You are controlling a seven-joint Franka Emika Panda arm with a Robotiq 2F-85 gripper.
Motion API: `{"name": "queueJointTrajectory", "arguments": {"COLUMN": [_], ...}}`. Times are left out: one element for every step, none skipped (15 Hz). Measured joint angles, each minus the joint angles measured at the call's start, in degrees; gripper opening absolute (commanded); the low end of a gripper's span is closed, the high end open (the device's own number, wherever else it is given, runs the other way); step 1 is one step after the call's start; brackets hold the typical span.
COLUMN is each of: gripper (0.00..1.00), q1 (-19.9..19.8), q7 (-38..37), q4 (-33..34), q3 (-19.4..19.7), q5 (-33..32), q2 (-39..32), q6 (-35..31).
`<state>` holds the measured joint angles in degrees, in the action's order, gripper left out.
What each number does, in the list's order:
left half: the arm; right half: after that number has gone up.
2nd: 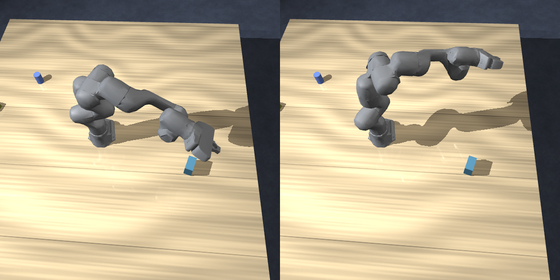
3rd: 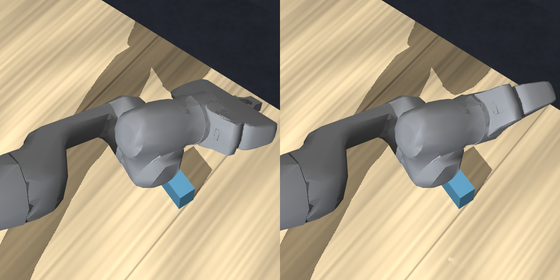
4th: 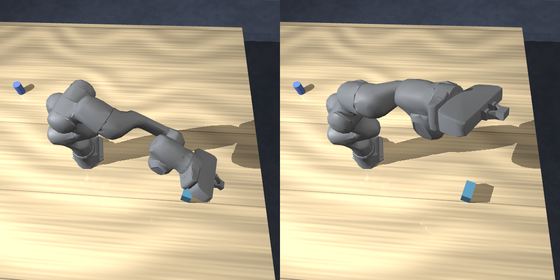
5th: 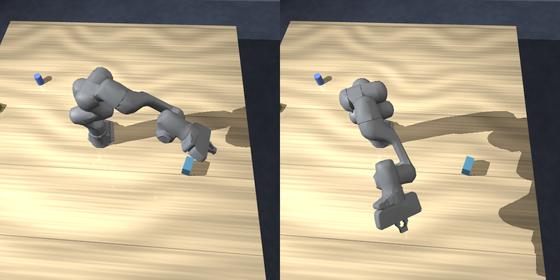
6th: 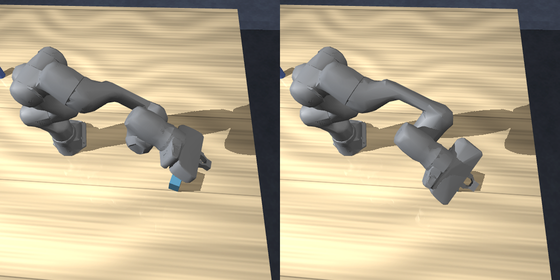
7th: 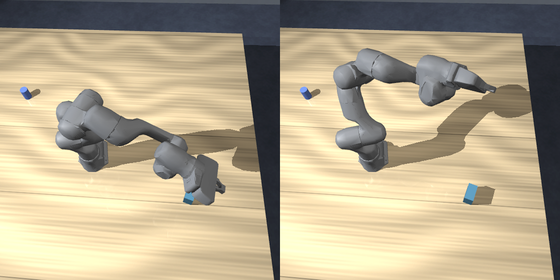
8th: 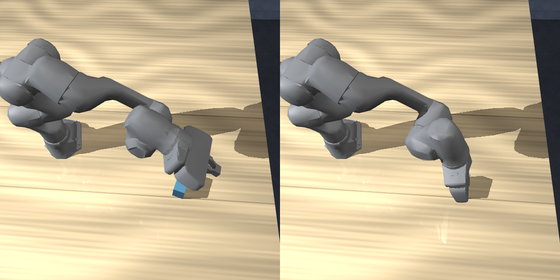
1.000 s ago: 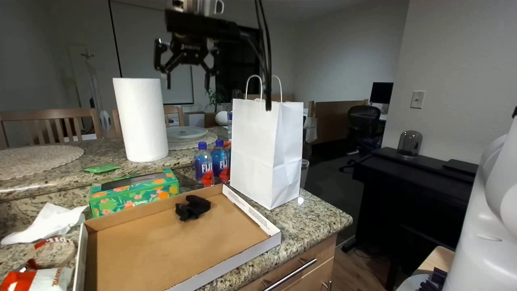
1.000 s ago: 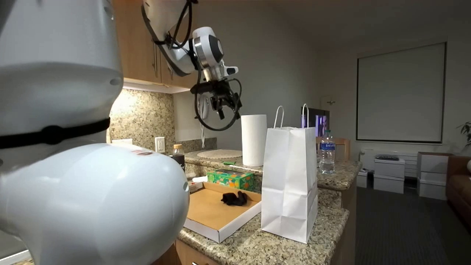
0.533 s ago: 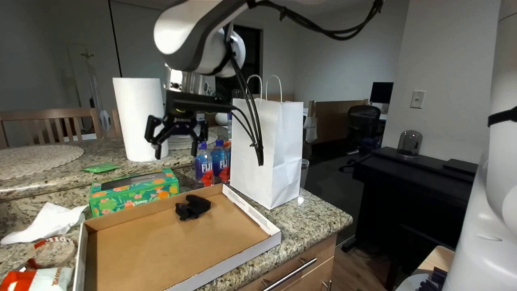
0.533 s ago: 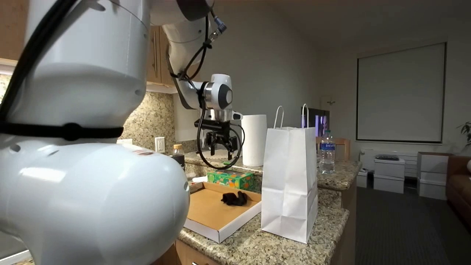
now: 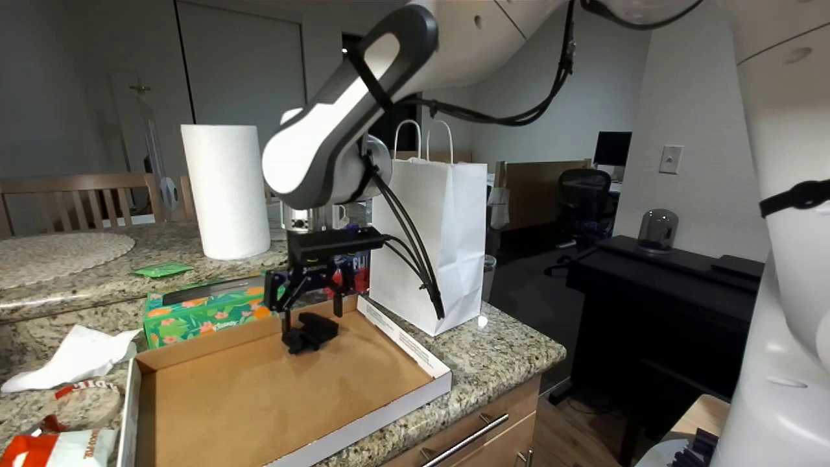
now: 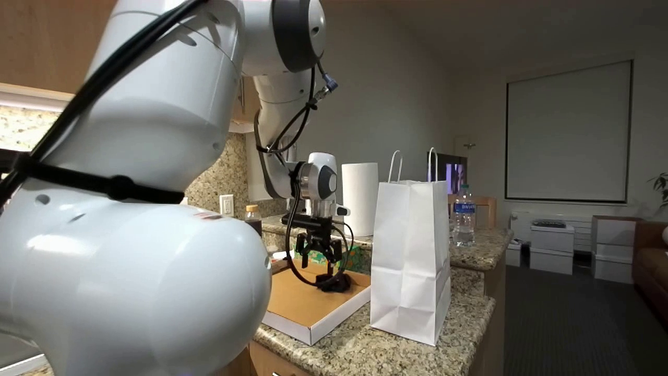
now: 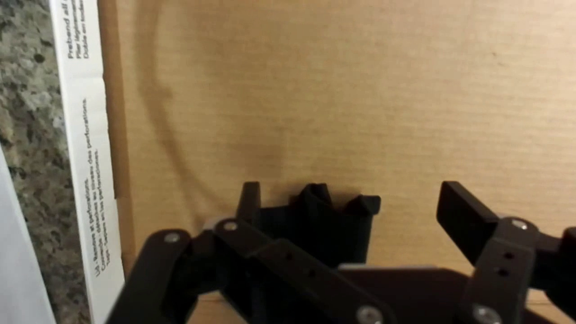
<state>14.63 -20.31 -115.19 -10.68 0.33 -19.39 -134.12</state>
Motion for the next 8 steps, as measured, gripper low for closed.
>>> {"name": "queueJointTrajectory", "arguments": {"gripper": [1.00, 1.00, 1.00, 1.00, 1.00, 0.77, 0.74, 0.67], "q1": [0.5, 1.1, 1.8, 2.7, 3.8, 5.0, 6.2, 7.2], "q7": [-0.7, -1.7, -3.0, -4.7, -6.6, -8.8, -10.6, -11.9], "q4": [-0.2, -0.4, -0.5, -0.6, -0.6, -0.6, -0.6, -0.6], "q3": [0.6, 1.3, 2.0, 2.8, 3.7, 4.8, 5.8, 6.7], "q5": [-0.5, -1.2, -2.2, -3.4, -4.7, -6.2, -7.4, -8.2], "q2": [-1.0, -2.0, -2.9, -3.6, -4.2, -4.7, -4.9, -5.1], "q6": [-1.1, -2.6, -4.4, -6.4, -8.6, -10.7, -12.1, -12.6]}}
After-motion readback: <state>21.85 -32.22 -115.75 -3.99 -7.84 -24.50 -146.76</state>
